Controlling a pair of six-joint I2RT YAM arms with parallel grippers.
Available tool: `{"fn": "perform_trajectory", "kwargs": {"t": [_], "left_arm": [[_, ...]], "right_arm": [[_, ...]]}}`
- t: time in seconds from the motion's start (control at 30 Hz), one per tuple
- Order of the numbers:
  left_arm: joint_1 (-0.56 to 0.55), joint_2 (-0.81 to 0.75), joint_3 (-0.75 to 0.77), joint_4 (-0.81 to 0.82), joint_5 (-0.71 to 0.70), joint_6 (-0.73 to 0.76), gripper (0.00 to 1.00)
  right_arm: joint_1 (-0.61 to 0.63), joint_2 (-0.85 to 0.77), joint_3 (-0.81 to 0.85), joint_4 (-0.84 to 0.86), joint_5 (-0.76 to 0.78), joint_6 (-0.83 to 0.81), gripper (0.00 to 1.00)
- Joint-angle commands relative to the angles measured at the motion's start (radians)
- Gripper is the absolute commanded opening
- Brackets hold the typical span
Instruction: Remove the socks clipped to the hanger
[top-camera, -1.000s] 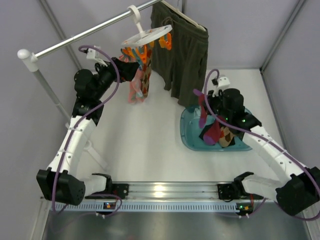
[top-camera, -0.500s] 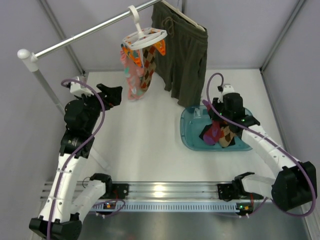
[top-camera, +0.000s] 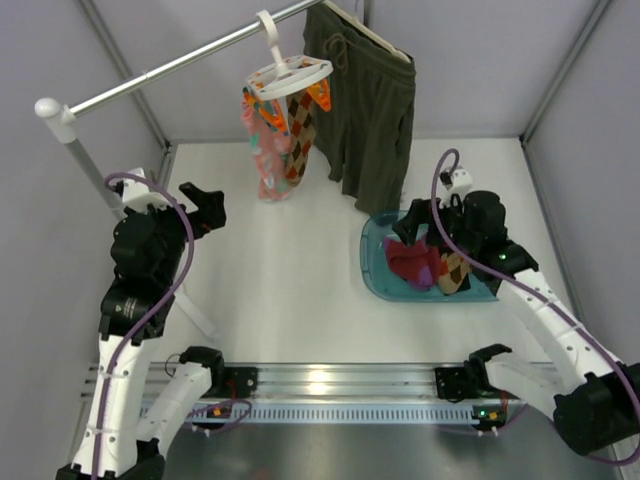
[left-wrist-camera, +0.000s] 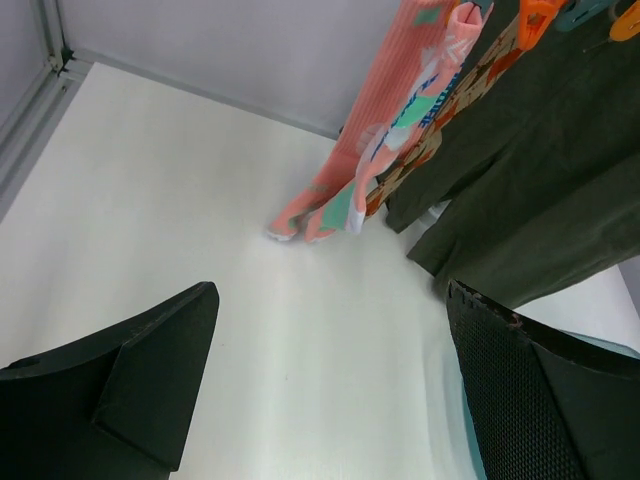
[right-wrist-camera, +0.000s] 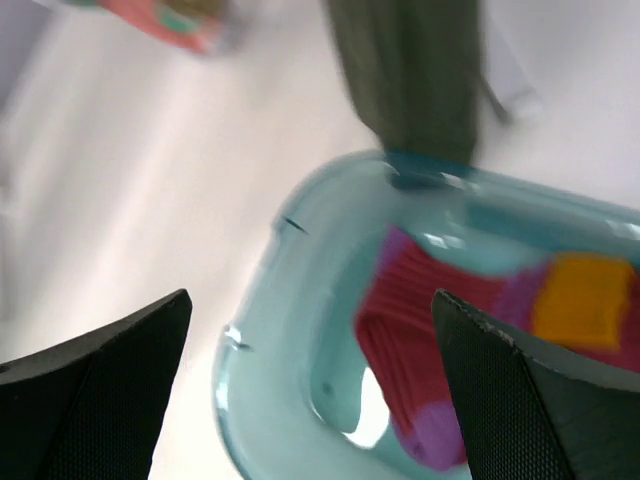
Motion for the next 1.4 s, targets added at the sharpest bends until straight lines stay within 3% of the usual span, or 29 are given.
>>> {"fn": "perform_trajectory", "kwargs": {"t": [0.0,0.03,0.1,0.13,0.2,0.33,0.53,0.7,0.77,0.8,0.83,0.9,1.1,1.37], "left_arm": [[0.004,-0.036,0.044,-0.045,0.016,0.059,0.98],[0.004,-0.045,0.043,-0.045,0.021,0.062,0.98],[0.004,-0.07,0.04,-0.045,0.014,0.073,0.98],[0.004,-0.074,0.038,-0.045,0.01,0.077,0.99],[0.004,-0.085,0.04,-0.047,0.01,0.091,0.98],[0.004,-0.093,0.04,-0.053,0.045,0.094,0.98],[0.004,-0.105,0.027,-0.053,0.082,0.087,0.98],[0.004,-0.093,0.038,-0.053,0.085,0.07,0.99],[0.004,-0.081,0.046,-0.053,0.077,0.065,0.98],[0.004,-0.071,0.047,-0.053,0.073,0.057,0.98],[0.004,-0.064,0.049,-0.051,0.071,0.053,0.98],[0.004,-0.041,0.056,-0.05,0.079,0.038,0.98],[0.004,0.053,0.099,-0.018,0.125,-0.004,0.98],[0.004,0.238,0.242,0.134,0.24,-0.055,0.98]], "right_arm": [[0.041,0.018,0.062,0.348,-0.294,0.058,0.99],[0.123,0.05,0.089,0.385,-0.29,0.051,0.99],[0.241,0.172,0.208,0.413,-0.123,-0.016,0.99],[0.359,0.22,0.245,0.439,-0.067,-0.086,0.99],[0.429,0.358,0.317,0.591,0.029,-0.09,0.99],[0.477,0.604,0.488,0.727,0.054,-0.065,0.85],[0.556,0.987,0.845,0.705,0.324,-0.196,0.88],[0.569,1.26,1.167,0.628,0.388,-0.234,0.82],[0.569,1.302,1.197,0.647,0.437,-0.27,0.6],[0.569,1.301,1.182,0.67,0.457,-0.273,0.48],[0.569,1.291,1.156,0.704,0.489,-0.271,0.22],[0.569,1.221,1.027,0.806,0.492,-0.262,0.08],[0.567,0.954,0.659,0.976,0.395,-0.254,0.01],[0.507,0.689,0.405,0.905,0.209,-0.204,0.04]]}}
